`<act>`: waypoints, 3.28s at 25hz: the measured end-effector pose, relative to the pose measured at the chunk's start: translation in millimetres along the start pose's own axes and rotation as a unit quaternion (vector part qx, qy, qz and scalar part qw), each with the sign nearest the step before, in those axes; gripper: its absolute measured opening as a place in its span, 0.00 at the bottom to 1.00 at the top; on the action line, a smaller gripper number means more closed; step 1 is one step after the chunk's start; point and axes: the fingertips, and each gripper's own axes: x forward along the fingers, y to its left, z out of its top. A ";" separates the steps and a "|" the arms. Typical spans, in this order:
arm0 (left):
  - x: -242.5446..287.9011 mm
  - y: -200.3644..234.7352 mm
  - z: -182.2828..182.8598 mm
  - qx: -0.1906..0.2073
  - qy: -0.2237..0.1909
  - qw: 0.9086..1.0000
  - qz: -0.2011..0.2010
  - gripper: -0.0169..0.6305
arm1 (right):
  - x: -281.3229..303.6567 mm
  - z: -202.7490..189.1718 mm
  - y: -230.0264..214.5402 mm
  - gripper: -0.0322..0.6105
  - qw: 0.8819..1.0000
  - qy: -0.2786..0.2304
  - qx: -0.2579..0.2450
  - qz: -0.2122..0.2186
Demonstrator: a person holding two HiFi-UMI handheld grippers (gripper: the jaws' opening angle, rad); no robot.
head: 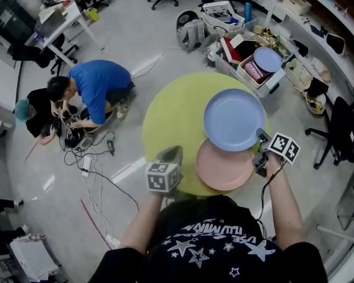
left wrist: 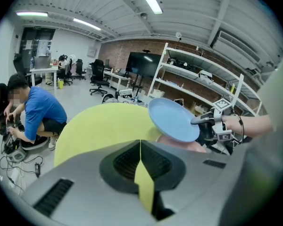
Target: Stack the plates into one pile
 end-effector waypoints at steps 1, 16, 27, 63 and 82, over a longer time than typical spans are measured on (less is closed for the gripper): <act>-1.7 -2.7 -2.3 0.001 0.001 1.000 -0.001 0.05 | -3.8 -6.7 -0.3 0.11 1.000 0.006 -0.001 0.002; -17.3 -40.3 -42.6 0.018 0.016 1.000 -0.007 0.05 | -44.9 -84.2 -11.0 0.12 0.995 0.087 -0.034 0.038; -32.2 -51.9 -65.7 0.008 0.021 1.000 0.008 0.05 | -54.9 -109.9 -16.3 0.12 0.989 0.124 -0.063 0.051; -31.9 -71.0 -87.3 -0.003 0.029 0.999 0.046 0.05 | -60.1 -104.7 -32.6 0.19 0.966 0.131 -0.213 0.061; -109.3 -72.9 -130.3 -0.016 -0.002 1.000 0.023 0.05 | -124.0 -124.2 0.4 0.16 0.963 0.039 -0.263 0.037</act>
